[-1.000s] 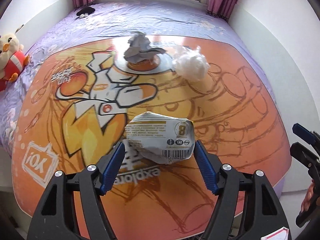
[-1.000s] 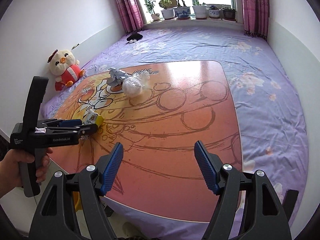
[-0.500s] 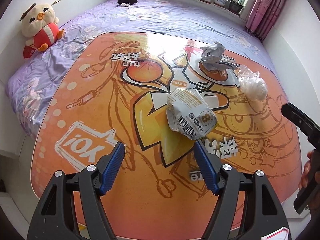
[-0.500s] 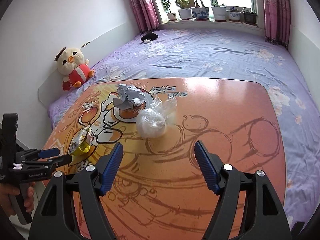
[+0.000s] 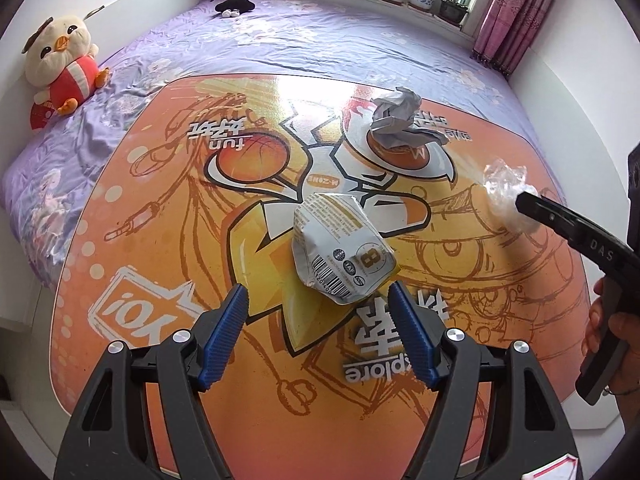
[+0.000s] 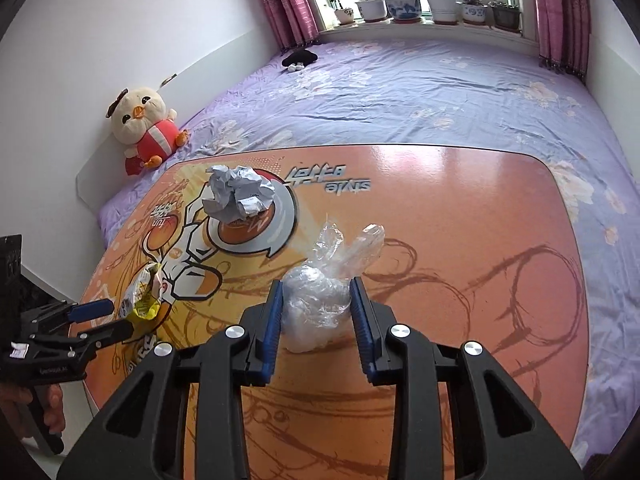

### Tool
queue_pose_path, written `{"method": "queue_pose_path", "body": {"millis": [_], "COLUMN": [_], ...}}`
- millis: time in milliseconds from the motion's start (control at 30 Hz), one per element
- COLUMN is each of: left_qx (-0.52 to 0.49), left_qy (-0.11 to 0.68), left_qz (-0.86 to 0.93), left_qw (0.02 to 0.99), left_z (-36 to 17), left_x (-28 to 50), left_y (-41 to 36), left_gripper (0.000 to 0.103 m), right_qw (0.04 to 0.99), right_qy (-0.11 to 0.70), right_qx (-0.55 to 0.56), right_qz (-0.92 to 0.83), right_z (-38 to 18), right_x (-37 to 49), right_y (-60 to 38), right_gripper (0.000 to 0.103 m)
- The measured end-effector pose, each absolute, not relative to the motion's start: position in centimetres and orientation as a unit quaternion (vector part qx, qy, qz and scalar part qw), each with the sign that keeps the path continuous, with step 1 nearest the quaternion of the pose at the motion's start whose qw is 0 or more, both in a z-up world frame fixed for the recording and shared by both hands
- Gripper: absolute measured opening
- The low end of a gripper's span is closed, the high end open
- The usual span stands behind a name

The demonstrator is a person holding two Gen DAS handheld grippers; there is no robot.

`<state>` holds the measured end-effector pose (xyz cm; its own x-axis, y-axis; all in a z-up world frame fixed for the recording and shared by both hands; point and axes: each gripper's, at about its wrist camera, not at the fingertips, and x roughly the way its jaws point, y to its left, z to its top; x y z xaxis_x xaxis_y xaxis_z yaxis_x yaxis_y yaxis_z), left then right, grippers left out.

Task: Collect trash
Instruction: 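Grasp the crumpled white paper bag with the left tool while the right tool grasps the clear plastic bag, then carry the paper bag and plastic bag in both tools over the yellow bin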

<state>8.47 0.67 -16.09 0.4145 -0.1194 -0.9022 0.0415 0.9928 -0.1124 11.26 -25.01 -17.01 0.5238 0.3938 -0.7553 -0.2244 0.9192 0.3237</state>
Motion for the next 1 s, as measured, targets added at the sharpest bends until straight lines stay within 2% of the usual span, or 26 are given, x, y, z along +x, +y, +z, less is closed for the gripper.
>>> {"method": "queue_pose_path", "body": {"millis": [167, 300, 433, 567, 667, 700, 767, 833, 1000], "left_qx": [-0.033, -0.026, -0.033, -0.054, -0.048, -0.047, -0.043, -0.041, -0.033], "left_qy": [0.543, 0.55, 0.543, 0.532, 0.525, 0.524, 0.519, 0.518, 0.525], "left_qz": [-0.058, -0.062, -0.052, -0.036, -0.042, -0.043, -0.046, -0.044, -0.054], "left_qw": [0.837, 0.832, 0.838, 0.844, 0.849, 0.85, 0.852, 0.853, 0.849], "left_z": [-16.7, -17.5, -17.2, -16.7, -16.2, -16.1, -16.0, -16.1, -16.8], "left_x": [9.5, 10.5, 11.1, 10.9, 10.2, 10.1, 9.7, 9.7, 10.9], "left_y": [0.2, -0.3, 0.1, 1.7, 2.1, 2.3, 2.4, 2.3, 1.0], "left_gripper": [0.072, 0.072, 0.064, 0.063, 0.063, 0.063, 0.075, 0.08, 0.081], "right_qw": [0.867, 0.869, 0.867, 0.866, 0.866, 0.868, 0.869, 0.871, 0.875], "right_qy": [0.46, 0.457, 0.459, 0.459, 0.458, 0.457, 0.455, 0.454, 0.454], "right_qx": [0.1, 0.107, 0.116, 0.128, 0.126, 0.123, 0.118, 0.113, 0.104], "right_qz": [0.163, 0.16, 0.157, 0.152, 0.153, 0.152, 0.152, 0.148, 0.135], "right_z": [-16.9, -16.6, -16.9, -17.0, -17.1, -17.1, -17.0, -17.0, -17.2], "right_x": [8.4, 7.0, 6.5, 6.6, 6.7, 6.7, 6.8, 6.8, 6.9], "right_y": [-27.7, -28.5, -28.9, -29.1, -28.9, -28.8, -28.6, -28.3, -27.9], "right_gripper": [0.035, 0.039, 0.045, 0.046, 0.05, 0.053, 0.058, 0.063, 0.069]}}
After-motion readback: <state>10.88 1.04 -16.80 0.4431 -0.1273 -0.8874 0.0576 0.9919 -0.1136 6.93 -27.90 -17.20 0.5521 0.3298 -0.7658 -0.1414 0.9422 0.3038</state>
